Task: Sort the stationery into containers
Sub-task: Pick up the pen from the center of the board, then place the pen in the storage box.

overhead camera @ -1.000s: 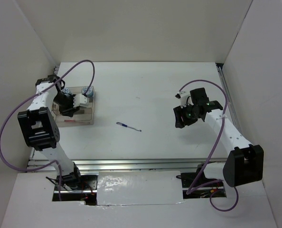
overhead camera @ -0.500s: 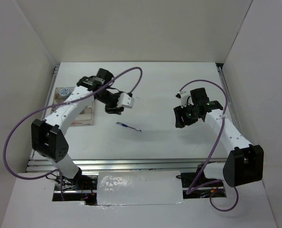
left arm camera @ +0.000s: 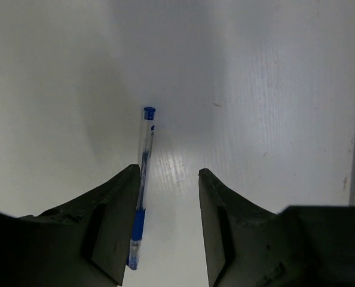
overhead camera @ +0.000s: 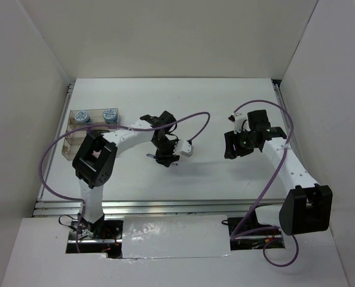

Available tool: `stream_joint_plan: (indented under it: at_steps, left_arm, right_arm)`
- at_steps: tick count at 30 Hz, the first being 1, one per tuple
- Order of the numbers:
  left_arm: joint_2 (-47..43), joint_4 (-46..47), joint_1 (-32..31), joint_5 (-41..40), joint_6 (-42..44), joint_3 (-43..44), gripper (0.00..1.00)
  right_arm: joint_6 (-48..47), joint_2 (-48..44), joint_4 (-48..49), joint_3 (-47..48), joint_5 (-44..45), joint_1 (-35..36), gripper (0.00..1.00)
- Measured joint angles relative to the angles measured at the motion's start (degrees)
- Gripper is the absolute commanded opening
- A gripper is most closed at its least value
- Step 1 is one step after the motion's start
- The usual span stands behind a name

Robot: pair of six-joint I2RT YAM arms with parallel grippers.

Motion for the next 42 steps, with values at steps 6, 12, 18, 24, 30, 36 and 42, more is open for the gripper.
stream_joint_plan:
  at_steps: [6,12,18,24,30,36,42]
  left_arm:
    - [3.5,2.2,0.0,-3.5,-0.3,0.1,0.53]
    - [6.2,3.6,0.0,-6.3,0.1,1.2,0.35]
    - [5.3,6.5,0.0,-8.2,0.2,-0.4,0.11]
    - [2.9,3.7,0.7,-9.8,0.1,-2.0,0.00]
    - [-3.4,-7.9,10.5,-7.6,1.9,7.6,0.00]
    - [-12.8,-14.0,28.4,-7.0,9.8,12.2,0.03]
    - [-12.1,-18.4,38.5,-7.0,18.0,9.3,0.04]
  right_arm:
    - [-0.1,-0.1,0.0,0.0,-0.9,-1.0,0.61]
    - [-0.5,-0.1,-0.1,0.0,-1.1,-1.9,0.61]
    - [-1.2,-1.0,-0.6,0.0,-1.0,-3.0,0.61]
    - [-1.6,-1.3,-1.0,0.0,-0.9,-3.2,0.61]
    - [-1.5,-1.3,-1.1,0.0,-0.9,-3.1,0.61]
    - [-1.5,-1.3,-1.1,0.0,-0.7,-2.5,0.60]
    - [-1.1,-0.7,-1.0,0.0,-0.6,-1.3,0.60]
